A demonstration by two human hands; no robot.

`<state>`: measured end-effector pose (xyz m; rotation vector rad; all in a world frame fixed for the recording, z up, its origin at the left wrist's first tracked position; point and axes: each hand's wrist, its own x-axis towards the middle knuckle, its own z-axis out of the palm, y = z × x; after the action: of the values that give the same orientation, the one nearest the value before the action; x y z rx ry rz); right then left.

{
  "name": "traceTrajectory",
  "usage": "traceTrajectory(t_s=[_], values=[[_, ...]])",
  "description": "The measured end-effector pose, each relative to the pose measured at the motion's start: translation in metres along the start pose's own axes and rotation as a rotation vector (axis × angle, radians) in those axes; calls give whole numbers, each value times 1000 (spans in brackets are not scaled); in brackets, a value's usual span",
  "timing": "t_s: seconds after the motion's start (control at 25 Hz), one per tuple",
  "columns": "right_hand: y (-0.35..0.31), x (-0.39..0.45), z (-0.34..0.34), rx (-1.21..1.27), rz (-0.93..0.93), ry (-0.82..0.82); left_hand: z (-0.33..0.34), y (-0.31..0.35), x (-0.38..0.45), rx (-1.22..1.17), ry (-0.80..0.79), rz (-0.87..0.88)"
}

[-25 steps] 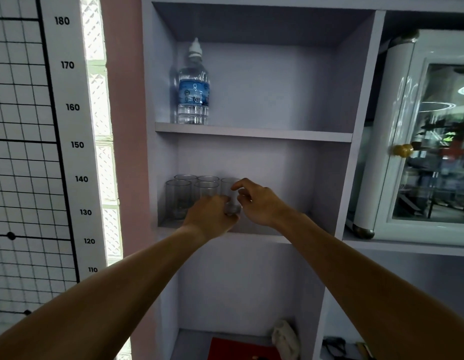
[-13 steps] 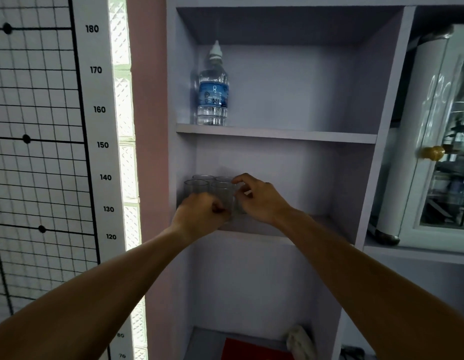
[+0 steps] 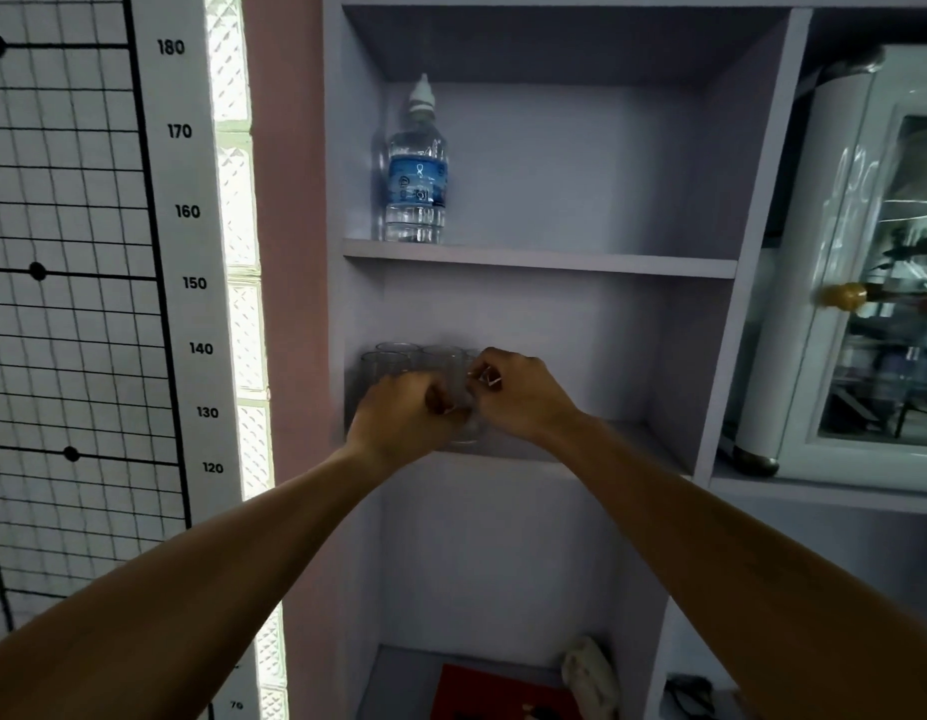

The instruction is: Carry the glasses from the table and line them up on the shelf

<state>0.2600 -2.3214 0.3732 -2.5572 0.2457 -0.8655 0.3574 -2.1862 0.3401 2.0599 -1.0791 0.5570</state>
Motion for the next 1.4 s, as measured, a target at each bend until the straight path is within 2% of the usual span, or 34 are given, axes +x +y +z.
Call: traceTrajectory(t_s=[0.24, 0.44, 0.84, 1.0, 1.2, 1.4], values=[[33, -17, -30, -35, 85, 55, 33, 34, 8, -106, -52, 66], [55, -23, -47, 28, 153, 86, 59, 52, 15, -74, -35, 172], [67, -12, -40, 77, 193, 47, 70, 49, 24, -30, -29, 80], [68, -9, -37, 53, 192, 66, 65, 43, 26, -41, -80, 72], [53, -3, -25, -50, 73, 185, 50, 25, 18, -30, -61, 88], [12, 16, 11, 85, -108, 43, 17, -8, 5, 83, -12, 33]])
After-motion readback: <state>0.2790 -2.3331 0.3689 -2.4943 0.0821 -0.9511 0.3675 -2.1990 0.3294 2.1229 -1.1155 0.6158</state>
